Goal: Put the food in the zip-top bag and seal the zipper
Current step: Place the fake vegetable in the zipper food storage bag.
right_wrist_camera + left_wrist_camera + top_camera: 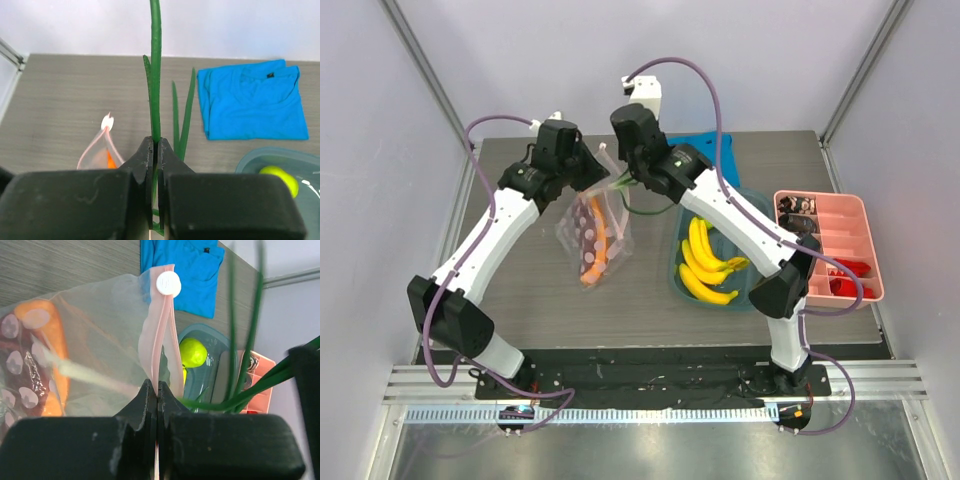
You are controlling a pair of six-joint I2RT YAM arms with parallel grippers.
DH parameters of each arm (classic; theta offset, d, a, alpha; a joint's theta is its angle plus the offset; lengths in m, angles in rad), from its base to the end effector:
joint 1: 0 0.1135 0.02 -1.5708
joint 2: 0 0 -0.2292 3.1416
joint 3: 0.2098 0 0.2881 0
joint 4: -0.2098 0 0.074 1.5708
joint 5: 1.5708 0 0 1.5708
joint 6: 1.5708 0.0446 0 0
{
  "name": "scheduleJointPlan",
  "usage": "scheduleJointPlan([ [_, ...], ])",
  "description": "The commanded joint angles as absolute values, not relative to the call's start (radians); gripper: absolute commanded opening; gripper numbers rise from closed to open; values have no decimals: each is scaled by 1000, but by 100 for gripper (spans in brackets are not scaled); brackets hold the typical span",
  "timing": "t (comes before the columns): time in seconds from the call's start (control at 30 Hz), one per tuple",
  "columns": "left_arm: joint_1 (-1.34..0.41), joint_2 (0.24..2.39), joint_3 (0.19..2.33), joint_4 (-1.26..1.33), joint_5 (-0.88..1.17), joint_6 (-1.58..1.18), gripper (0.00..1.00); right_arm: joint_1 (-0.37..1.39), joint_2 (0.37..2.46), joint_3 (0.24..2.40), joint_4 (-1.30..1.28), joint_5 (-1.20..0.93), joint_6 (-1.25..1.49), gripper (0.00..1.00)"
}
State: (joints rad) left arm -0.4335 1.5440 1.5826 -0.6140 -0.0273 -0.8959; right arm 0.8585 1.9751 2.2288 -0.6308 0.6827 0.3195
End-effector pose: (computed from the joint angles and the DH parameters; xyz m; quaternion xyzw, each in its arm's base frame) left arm 0.3568 -0.1638 0.3489 -0.2077 0.8537 -0.2850 0.3831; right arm 0.3277 0.3365 0.4130 -0.0262 0.8013 0.0640 0.5942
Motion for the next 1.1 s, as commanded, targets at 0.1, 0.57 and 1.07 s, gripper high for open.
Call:
scheduleJointPlan([
  [0.1, -434, 1506, 1580, -555, -6, -913, 0, 870, 1962, 2326, -569, 629, 235, 1],
  [0.57, -453, 1468, 1494, -488, 60, -1046, 0, 891, 2046, 2318, -742, 678, 549, 1],
  [1.07, -416, 1428, 1457, -413, 118, -1189, 0, 747, 2025, 2257, -778, 379, 773, 1],
])
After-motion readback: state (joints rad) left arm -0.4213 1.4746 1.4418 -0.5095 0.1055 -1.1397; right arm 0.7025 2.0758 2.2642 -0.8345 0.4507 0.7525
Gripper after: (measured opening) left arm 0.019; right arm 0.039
